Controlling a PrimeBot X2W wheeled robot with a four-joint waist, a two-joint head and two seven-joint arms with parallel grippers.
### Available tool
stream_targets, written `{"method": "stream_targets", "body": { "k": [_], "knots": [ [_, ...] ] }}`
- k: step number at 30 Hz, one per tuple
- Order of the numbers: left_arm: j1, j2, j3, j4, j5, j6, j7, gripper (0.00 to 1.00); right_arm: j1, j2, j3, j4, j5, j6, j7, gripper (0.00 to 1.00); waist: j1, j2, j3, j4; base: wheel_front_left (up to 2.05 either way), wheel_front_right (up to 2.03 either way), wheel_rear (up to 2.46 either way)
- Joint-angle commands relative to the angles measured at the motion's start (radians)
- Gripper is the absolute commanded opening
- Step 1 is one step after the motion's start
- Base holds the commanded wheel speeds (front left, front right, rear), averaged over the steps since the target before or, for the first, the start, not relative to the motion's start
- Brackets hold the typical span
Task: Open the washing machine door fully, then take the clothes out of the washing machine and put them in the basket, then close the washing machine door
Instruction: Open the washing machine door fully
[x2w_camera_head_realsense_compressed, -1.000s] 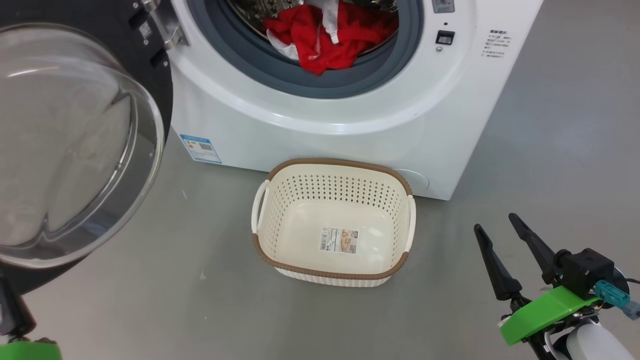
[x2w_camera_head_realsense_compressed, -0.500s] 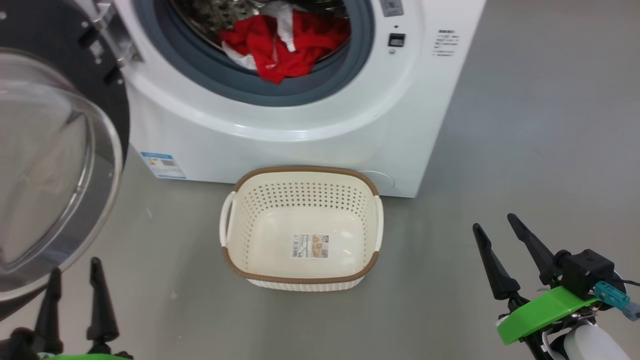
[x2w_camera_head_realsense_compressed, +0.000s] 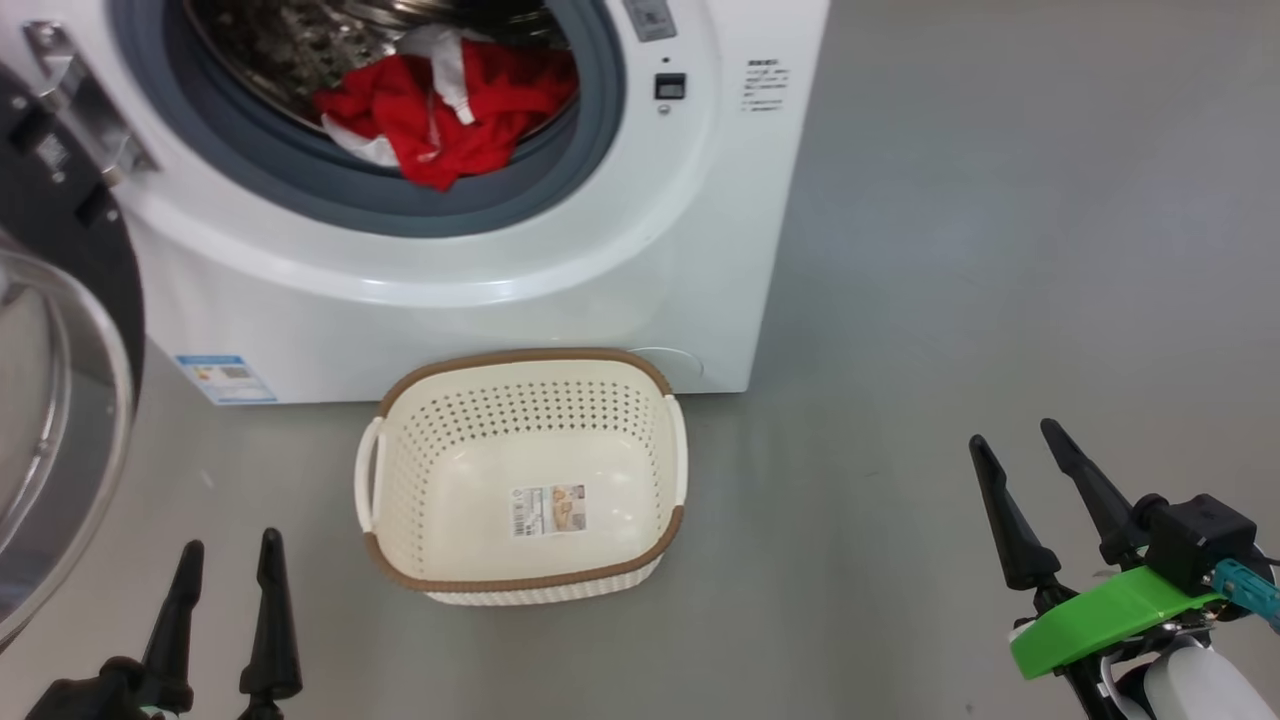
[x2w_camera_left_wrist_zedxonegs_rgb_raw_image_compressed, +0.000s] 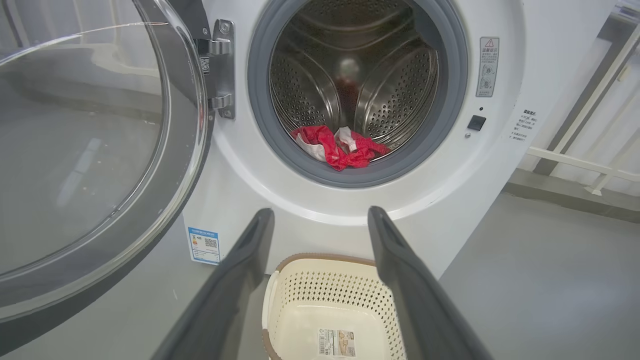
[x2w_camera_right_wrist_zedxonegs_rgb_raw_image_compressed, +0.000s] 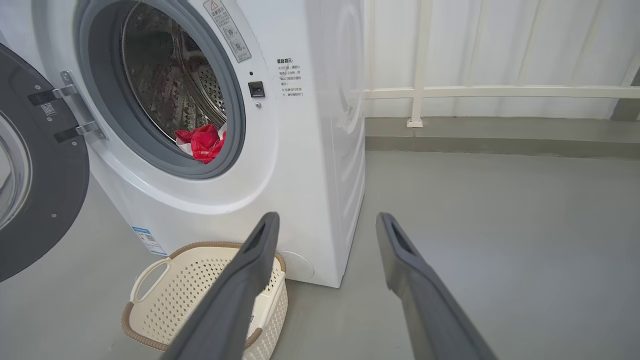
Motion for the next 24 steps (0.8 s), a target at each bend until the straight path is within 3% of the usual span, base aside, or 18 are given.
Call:
{"method": "stream_targets", "body": {
  "k": [1,12,24],
  "knots": [
    [0.004,0.024,0.024,-0.029,-0.003,-0.006,-0.005,1.00,0.013,-0.007,0.012,-0.029,0.004,0.006,-0.009,1.00,0.0000,0.0000,-0.006,-0.031,0.00,0.00,0.00],
    [0.029,0.026,-0.015,-0.033,0.010,-0.006,-0.005,1.00,0.034,-0.008,-0.006,-0.032,0.005,0.006,-0.009,1.00,0.0000,0.0000,-0.030,-0.105,0.00,0.00,0.00],
    [0.043,0.030,-0.036,-0.033,0.008,-0.006,-0.005,1.00,0.053,-0.006,-0.024,-0.033,0.004,0.006,-0.009,1.00,0.0000,0.0000,-0.048,-0.127,0.00,0.00,0.00]
  ]
}}
